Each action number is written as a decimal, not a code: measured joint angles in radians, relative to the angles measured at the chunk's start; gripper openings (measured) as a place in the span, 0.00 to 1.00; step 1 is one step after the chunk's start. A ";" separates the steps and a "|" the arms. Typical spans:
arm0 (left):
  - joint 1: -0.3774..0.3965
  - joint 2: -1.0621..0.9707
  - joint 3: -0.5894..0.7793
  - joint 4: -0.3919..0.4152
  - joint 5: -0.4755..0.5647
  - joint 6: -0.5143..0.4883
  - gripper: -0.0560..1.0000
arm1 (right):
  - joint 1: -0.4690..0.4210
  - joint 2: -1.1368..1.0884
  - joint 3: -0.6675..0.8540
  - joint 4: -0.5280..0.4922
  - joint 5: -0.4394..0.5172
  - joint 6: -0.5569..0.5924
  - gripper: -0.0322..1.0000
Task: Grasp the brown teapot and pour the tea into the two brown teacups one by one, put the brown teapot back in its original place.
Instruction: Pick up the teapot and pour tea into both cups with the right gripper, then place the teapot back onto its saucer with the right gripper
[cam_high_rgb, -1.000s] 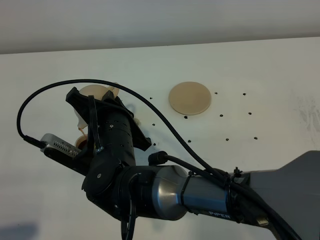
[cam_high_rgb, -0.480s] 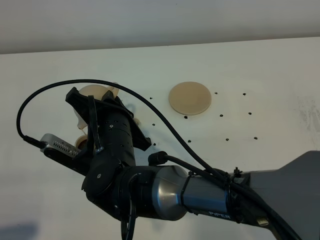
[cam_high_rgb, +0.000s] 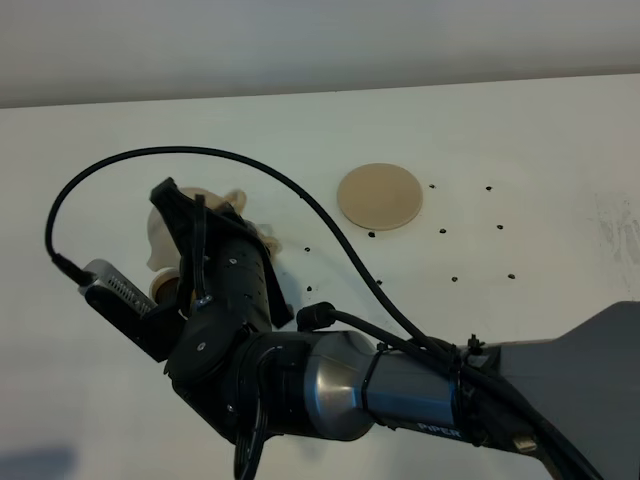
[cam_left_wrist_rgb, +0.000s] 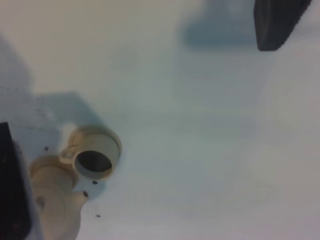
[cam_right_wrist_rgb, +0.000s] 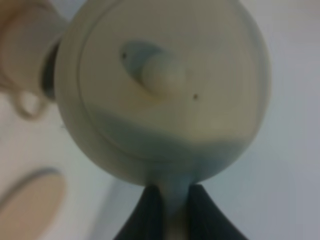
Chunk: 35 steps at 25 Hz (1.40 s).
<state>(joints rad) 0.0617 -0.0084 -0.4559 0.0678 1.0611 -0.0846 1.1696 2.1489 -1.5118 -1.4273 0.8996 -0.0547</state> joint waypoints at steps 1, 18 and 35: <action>0.000 0.000 0.000 0.000 0.000 0.000 0.46 | -0.001 0.000 0.000 0.027 -0.006 0.027 0.13; 0.000 0.000 0.000 0.000 0.000 0.000 0.46 | -0.105 -0.179 0.000 0.855 -0.103 0.210 0.13; 0.000 0.000 0.000 0.000 0.000 0.000 0.46 | -0.210 -0.091 -0.001 1.334 -0.166 0.010 0.13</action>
<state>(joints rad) 0.0617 -0.0084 -0.4559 0.0678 1.0611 -0.0846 0.9596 2.0574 -1.5129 -0.0929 0.7333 -0.0443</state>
